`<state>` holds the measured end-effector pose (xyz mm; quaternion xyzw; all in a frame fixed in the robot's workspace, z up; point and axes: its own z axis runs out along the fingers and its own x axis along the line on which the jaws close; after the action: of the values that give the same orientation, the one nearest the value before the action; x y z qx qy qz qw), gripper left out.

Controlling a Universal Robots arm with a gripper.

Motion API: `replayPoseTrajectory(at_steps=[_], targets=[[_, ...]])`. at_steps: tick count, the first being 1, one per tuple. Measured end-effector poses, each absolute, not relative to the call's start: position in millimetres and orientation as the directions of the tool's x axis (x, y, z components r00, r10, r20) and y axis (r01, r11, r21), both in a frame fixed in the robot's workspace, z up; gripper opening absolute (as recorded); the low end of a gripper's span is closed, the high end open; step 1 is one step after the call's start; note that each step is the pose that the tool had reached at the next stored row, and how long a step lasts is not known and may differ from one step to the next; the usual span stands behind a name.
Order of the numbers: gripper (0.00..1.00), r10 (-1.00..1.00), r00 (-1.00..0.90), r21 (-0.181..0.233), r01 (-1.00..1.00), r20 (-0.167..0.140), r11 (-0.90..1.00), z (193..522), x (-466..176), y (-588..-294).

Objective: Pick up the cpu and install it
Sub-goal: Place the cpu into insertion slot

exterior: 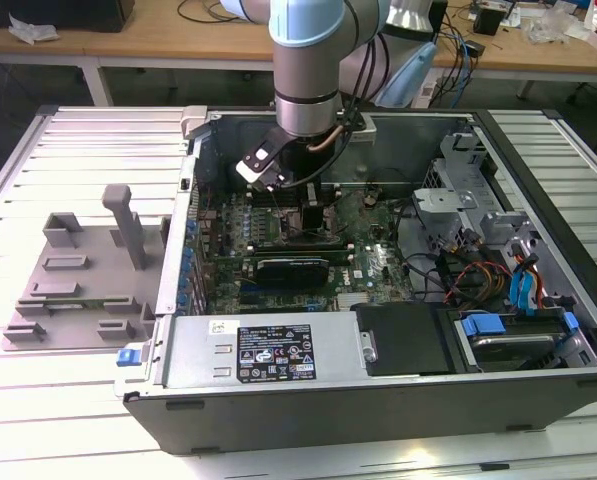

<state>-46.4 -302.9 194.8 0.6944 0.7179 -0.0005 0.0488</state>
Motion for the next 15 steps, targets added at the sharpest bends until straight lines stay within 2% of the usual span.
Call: replayPoseTrajectory(at_steps=[2,3,15], targets=[[0.56,0.997,-0.031,0.067,0.997,-0.071,0.036,194.7,-46.4,-303.0],[0.62,0.997,-0.031,0.067,0.997,-0.071,0.036,194.6,-46.4,-302.9],[0.62,0.997,-0.049,0.068,0.996,-0.068,0.053,196.7,-46.3,-302.9]])
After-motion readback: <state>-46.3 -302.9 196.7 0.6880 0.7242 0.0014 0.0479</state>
